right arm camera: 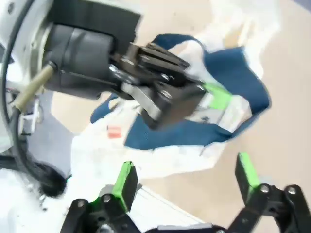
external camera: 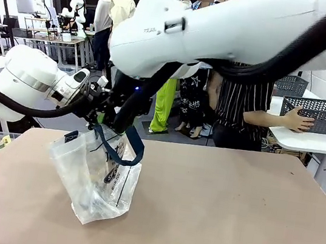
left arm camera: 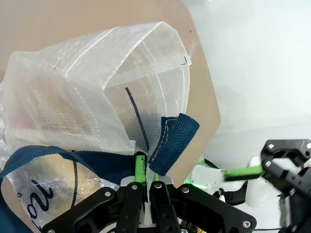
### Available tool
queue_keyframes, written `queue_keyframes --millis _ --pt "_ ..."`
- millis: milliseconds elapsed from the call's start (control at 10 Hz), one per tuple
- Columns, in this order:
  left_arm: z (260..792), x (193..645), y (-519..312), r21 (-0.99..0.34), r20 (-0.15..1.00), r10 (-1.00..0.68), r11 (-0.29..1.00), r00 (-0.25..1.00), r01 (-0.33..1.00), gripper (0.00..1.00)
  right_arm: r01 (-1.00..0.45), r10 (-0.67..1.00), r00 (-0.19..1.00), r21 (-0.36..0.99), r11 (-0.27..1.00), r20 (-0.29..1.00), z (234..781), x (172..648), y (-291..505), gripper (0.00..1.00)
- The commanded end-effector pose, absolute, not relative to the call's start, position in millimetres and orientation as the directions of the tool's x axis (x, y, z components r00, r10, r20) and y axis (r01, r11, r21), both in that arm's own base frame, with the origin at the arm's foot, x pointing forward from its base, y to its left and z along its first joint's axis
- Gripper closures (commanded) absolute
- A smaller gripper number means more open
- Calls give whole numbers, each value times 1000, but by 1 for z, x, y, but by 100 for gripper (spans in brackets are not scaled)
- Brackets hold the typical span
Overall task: Transfer purchased items from the store into the shopping bag.
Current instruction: Move the Reusable shopping bag to the right side of the table.
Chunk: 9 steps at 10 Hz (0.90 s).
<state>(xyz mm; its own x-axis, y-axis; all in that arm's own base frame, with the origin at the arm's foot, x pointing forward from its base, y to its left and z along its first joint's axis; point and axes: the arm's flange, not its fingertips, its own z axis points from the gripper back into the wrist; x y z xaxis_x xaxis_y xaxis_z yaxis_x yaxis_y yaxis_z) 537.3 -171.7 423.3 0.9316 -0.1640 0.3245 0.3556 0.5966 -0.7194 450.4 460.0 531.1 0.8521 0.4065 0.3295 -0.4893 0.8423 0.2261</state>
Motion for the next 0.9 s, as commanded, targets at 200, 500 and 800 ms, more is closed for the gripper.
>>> queue_keyframes --millis 200,500,800 --pt "426 530 -163 -730 328 -123 596 937 334 100 -254 162 909 201 946 384 552 417 365 0" --pt "425 531 -161 -715 332 -134 611 934 341 100 33 -93 928 169 985 360 579 419 250 0" --pt "424 535 -160 -691 329 -131 642 935 333 100 257 -326 879 231 938 346 576 427 148 0"
